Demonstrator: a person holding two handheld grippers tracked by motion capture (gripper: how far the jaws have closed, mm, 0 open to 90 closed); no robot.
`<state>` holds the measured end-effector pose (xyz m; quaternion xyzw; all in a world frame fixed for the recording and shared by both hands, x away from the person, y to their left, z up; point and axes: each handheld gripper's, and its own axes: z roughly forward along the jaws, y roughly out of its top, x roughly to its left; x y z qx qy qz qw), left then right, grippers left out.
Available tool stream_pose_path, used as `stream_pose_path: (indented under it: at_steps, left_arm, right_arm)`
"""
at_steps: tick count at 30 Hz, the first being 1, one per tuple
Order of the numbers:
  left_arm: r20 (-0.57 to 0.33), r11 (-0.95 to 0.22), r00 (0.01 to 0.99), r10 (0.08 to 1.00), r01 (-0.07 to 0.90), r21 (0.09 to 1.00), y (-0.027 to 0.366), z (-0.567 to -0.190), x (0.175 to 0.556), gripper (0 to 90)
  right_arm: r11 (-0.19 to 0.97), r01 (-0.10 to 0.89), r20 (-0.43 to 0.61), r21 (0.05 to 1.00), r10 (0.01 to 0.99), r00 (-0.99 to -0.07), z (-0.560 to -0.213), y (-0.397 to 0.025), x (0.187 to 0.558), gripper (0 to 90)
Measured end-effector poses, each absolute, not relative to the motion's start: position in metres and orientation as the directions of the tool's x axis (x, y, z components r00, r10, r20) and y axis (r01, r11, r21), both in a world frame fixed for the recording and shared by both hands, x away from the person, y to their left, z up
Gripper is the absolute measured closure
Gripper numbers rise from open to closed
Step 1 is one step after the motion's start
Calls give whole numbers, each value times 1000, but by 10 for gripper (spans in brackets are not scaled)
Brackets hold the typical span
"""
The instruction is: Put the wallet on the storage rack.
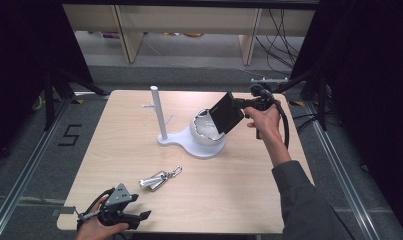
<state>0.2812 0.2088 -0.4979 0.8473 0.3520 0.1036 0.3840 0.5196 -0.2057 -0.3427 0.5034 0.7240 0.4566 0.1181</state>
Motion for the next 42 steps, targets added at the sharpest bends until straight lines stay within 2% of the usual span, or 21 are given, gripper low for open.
stream_pose_path:
  at_steps: [11, 24, 25, 27, 31, 32, 35, 37, 38, 39, 42]
  left_arm:
    - [-93, -459, 728, 679, 520, 720, 211, -499, 281, 272]
    - [-98, -449, 725, 682, 521, 726, 215, -497, 282, 264]
    - [-97, -448, 724, 683, 521, 727, 215, -497, 282, 263]
    - [-101, -443, 721, 686, 524, 728, 215, -498, 282, 260]
    - [-92, -454, 723, 685, 523, 722, 215, -500, 283, 247]
    - [-82, -459, 719, 690, 523, 719, 216, -500, 284, 244]
    - [-86, -449, 712, 697, 527, 722, 216, -500, 284, 241]
    - [-92, -441, 712, 696, 525, 727, 216, -499, 283, 241]
    - [-101, -434, 710, 697, 530, 729, 216, -500, 283, 240]
    - [-96, -438, 713, 695, 526, 729, 216, -500, 283, 238]
    - [-96, -439, 710, 697, 529, 726, 216, -500, 284, 237]
  right_arm:
    - [49, 640, 319, 767, 836, -446, -353, -196, 530, 831]
    - [75, 694, 348, 716, 824, -448, -393, -173, 541, 825]
    - [50, 714, 370, 699, 829, -420, -394, -171, 540, 824]
    - [54, 691, 354, 721, 829, -434, -396, -170, 541, 813]
    - [95, 672, 314, 734, 831, -460, -392, -171, 543, 711]
    - [74, 686, 322, 724, 843, -431, -390, -171, 541, 656]
    - [91, 678, 299, 729, 849, -435, -388, -177, 542, 599]
    - [44, 715, 337, 698, 861, -382, -383, -177, 536, 555]
    - [82, 677, 290, 731, 861, -418, -384, -181, 538, 534]
    - [58, 686, 310, 725, 862, -401, -382, -181, 535, 533]
    - [98, 651, 272, 753, 854, -443, -377, -188, 530, 498]
